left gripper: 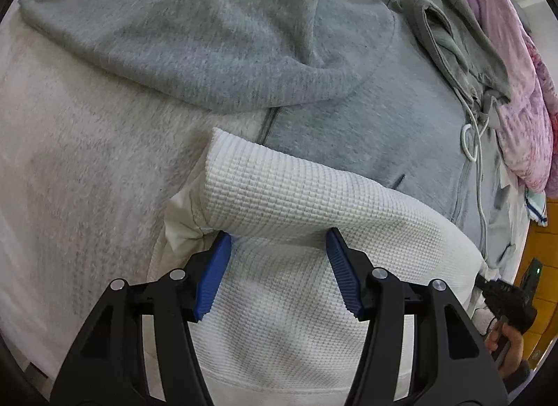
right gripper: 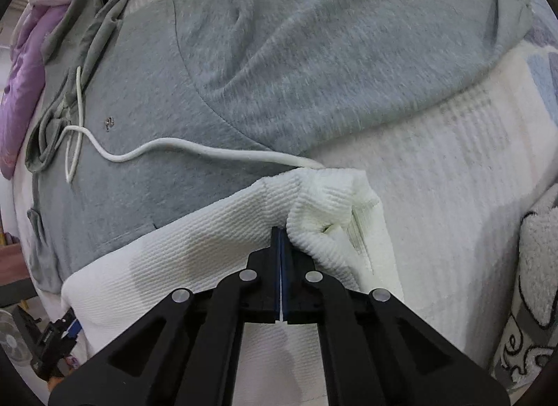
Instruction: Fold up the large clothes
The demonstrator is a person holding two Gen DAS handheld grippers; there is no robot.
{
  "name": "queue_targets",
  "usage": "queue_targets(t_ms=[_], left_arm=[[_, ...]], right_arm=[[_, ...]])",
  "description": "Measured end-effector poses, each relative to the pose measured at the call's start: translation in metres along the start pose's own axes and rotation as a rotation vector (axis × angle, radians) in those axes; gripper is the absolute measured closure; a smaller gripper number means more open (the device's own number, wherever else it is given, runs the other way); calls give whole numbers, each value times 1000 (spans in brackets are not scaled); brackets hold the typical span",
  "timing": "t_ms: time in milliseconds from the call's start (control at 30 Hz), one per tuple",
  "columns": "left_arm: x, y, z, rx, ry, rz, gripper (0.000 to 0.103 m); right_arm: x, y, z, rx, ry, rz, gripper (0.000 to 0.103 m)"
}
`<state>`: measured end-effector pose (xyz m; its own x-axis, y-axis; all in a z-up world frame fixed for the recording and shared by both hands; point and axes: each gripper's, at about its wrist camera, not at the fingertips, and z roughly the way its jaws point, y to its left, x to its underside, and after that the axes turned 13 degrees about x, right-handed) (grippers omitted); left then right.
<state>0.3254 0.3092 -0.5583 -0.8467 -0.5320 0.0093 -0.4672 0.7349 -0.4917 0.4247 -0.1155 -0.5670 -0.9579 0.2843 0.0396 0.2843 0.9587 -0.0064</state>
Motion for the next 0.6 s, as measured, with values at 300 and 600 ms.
queue_targets(t_ms=[300,600], left_arm=[[16,19,-47,195,-59,-73,28],[77,74,-89,156,-72,-139,28]], right_arm=[[72,63,-75,-86,-89,-210,100],[89,175,-42,-195,9,-315,103]])
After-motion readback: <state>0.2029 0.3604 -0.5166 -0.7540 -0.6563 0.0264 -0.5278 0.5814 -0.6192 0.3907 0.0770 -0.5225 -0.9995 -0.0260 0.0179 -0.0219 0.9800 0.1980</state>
